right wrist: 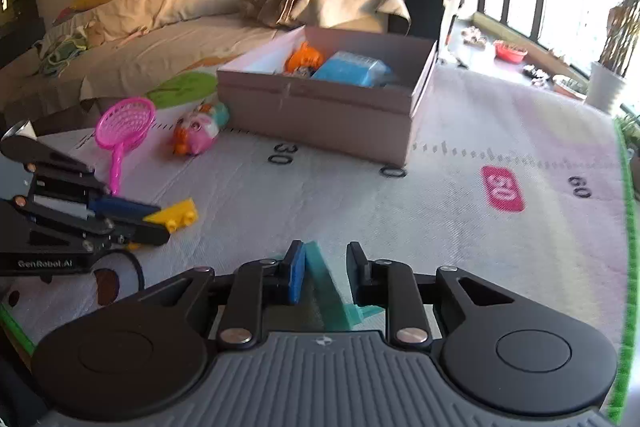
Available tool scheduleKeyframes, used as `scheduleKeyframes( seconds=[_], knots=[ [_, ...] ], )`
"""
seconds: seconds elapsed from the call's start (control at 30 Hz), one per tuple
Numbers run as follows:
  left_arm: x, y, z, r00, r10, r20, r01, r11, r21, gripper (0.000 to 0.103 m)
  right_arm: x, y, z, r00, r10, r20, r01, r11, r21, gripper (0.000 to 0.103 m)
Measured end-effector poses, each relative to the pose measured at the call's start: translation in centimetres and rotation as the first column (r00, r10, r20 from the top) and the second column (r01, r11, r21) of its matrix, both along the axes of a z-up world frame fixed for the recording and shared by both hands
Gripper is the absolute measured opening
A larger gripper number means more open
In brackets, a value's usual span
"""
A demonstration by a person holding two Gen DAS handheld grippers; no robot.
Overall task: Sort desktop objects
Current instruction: 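Lift the yellow brick with the left tool while the right tool lifts the teal toy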
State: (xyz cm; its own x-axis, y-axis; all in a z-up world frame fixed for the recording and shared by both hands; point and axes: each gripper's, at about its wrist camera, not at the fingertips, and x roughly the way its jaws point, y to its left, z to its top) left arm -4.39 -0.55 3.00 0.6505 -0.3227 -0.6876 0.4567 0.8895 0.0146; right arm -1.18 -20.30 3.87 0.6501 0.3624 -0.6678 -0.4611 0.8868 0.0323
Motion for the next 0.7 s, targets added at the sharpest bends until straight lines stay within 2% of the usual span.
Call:
scheduleKeyframes(
  seconds=[0.27, 0.43, 0.53, 0.7],
  knots=[
    [0.1, -0.2, 0.3, 1.0, 0.005, 0.004, -0.005, 1.0, 0.01, 0.015, -0.6, 1.2, 0.5, 0.996, 0.089, 0.009, -0.088, 0.993, -0.074, 0.025],
    [-0.2, 0.3, 0.2, 1.0, 0.012, -0.007, -0.012, 1.0, 0.007, 0.015, -0.9, 0.8, 0.4, 0.992, 0.122, -0.041, -0.126, 0.986, -0.105, 0.026],
    [0.0, 0.2, 0.0, 1.0, 0.012, -0.013, -0.012, 1.0, 0.004, 0.015, -0.7, 0.7, -0.1, 0.993, 0.098, -0.066, -0.104, 0.989, -0.109, 0.011],
    [0.1, -0.1, 0.3, 1.0, 0.003, 0.011, -0.003, 1.0, 0.028, 0.015, -1.0, 1.3, 0.7, 0.996, 0.092, -0.016, -0.093, 0.99, -0.104, 0.011]
  ],
)
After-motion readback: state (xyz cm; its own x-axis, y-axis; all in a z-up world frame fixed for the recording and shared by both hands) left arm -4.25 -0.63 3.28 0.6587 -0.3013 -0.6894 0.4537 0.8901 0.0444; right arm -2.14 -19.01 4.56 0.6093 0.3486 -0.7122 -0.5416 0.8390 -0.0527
